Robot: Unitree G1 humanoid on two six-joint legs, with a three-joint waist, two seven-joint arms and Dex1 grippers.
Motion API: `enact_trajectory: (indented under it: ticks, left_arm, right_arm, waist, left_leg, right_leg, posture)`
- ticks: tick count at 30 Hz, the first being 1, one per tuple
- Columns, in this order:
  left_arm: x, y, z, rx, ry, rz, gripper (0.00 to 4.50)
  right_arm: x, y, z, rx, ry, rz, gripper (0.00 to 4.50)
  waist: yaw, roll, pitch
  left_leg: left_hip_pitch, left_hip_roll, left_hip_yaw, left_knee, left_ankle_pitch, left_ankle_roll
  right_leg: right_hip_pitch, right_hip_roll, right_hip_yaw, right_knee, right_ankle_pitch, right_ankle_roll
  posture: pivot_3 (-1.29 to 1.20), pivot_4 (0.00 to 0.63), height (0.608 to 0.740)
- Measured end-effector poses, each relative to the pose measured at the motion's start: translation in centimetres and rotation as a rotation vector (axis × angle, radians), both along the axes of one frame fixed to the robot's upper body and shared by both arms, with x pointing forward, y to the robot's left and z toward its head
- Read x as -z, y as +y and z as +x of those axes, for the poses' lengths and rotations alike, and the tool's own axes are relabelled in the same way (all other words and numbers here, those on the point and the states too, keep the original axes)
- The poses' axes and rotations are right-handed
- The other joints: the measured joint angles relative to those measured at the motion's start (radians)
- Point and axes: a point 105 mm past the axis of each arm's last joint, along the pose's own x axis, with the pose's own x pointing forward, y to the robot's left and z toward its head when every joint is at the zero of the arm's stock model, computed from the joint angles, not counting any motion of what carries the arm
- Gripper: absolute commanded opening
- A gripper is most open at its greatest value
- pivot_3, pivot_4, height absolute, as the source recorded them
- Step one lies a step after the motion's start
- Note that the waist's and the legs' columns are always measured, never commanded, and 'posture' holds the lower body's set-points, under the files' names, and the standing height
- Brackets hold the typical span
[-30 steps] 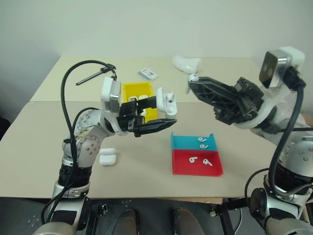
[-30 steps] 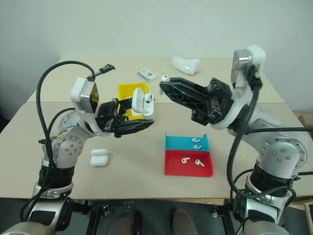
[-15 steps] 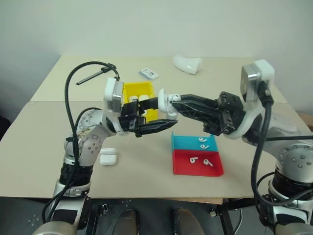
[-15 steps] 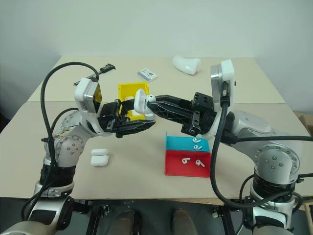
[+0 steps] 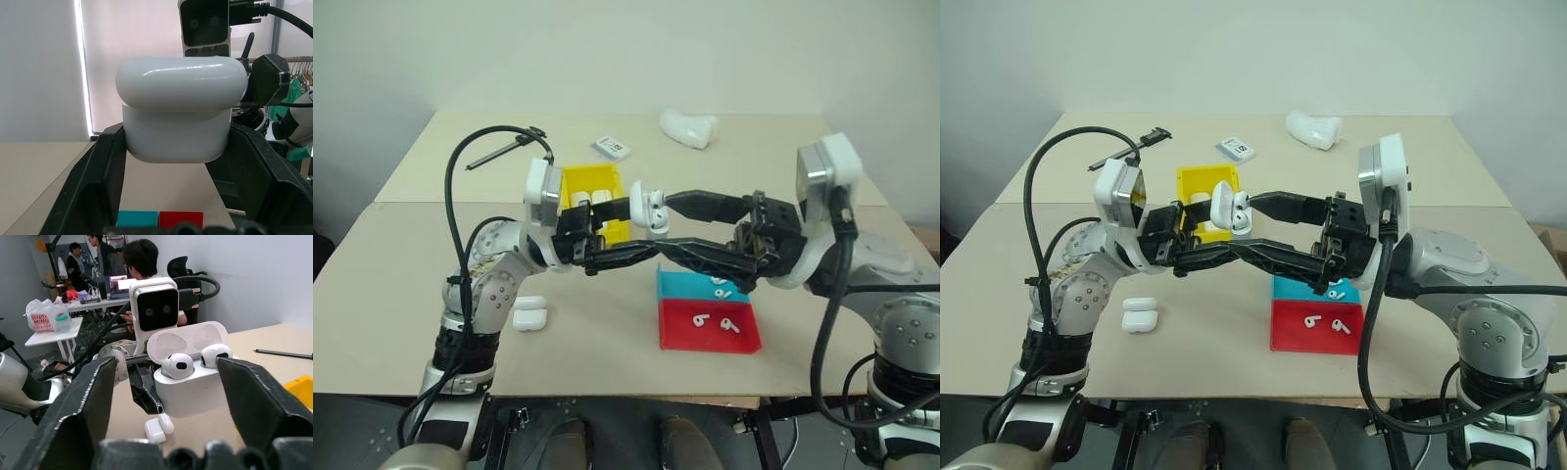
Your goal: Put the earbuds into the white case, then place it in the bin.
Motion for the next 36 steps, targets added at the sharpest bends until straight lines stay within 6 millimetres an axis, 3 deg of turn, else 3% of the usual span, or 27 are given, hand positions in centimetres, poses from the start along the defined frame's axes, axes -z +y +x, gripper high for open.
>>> enact_trajectory:
  ticks: [7, 14, 19, 25, 28, 31, 36]
  left_arm:
    - [-0.1, 0.0, -0.1, 0.008, -0.004, -0.004, 2.78]
    - [0.5, -0.6, -0.3, 0.031, 0.009, 0.017, 2.78]
    - [1.9, -1.6, -0.3, 0.033, 0.037, 0.066, 2.78]
    - [3.0, -2.9, 0.0, -0.008, 0.031, 0.127, 2.78]
    - [3.2, -3.2, 0.3, -0.035, 0.019, 0.141, 2.78]
    - [3.3, -3.3, 0.4, -0.046, 0.020, 0.143, 2.78]
    - [3.8, -3.0, 0.9, -0.093, 0.036, 0.154, 2.78]
  right_arm:
    - [0.4, -1.0, -0.2, 0.011, 0.037, 0.009, 4.07]
    - [-0.9, -2.1, 0.6, 0.049, 0.005, 0.003, 1.77]
    - [-2.8, -1.9, 1.3, 0.092, -0.100, -0.130, 0.01]
    - [-4.4, 1.0, 2.0, 0.113, -0.190, -0.370, 0.01]
    - [-3.6, 1.9, 2.0, 0.096, -0.213, -0.517, 0.01]
    - [-1.8, 1.9, 2.1, 0.067, -0.204, -0.642, 0.01]
    - [-1.3, 0.3, 2.4, 0.078, -0.253, -0.728, 0.01]
  waist:
    - [0.000, 0.000, 0.000]
    - [0.000, 0.000, 0.000]
    - [-0.003, 0.000, 0.000]
    - [-0.003, 0.001, 0.000]
    - [0.001, 0.001, 0.000]
    - [0.005, 0.001, 0.000]
    - [0.005, 0.001, 0.000]
  left_leg:
    - [0.000, 0.000, 0.000, 0.000, 0.000, 0.000]
    - [0.000, 0.000, 0.000, 0.000, 0.000, 0.000]
    - [0.000, 0.000, 0.000, 0.000, 0.000, 0.000]
    - [-0.001, 0.001, 0.000, -0.001, 0.000, 0.000]
    - [-0.003, 0.000, 0.001, 0.000, 0.000, 0.001]
    - [-0.006, 0.000, 0.000, 0.001, -0.001, 0.002]
    - [-0.006, 0.000, 0.000, 0.002, -0.002, 0.003]
  right_leg:
    - [0.000, 0.000, 0.000, 0.000, 0.000, 0.000]
    - [0.000, 0.000, 0.000, 0.000, 0.000, 0.000]
    - [-0.001, 0.000, 0.001, 0.000, 0.000, 0.000]
    - [-0.003, 0.001, 0.001, 0.000, 0.000, -0.001]
    - [-0.004, 0.000, 0.001, -0.001, 0.000, 0.000]
    - [-0.004, -0.002, 0.000, -0.002, 0.000, 0.000]
    - [-0.004, -0.002, -0.001, -0.002, 0.000, 0.000]
  posture:
    - [0.00, 0.150, 0.740]
    - [0.00, 0.150, 0.740]
    - [0.00, 0.150, 0.740]
    - [0.00, 0.150, 0.740]
    - [0.00, 0.150, 0.740]
    - [0.00, 0.150, 0.740]
    - [0.00, 0.150, 0.740]
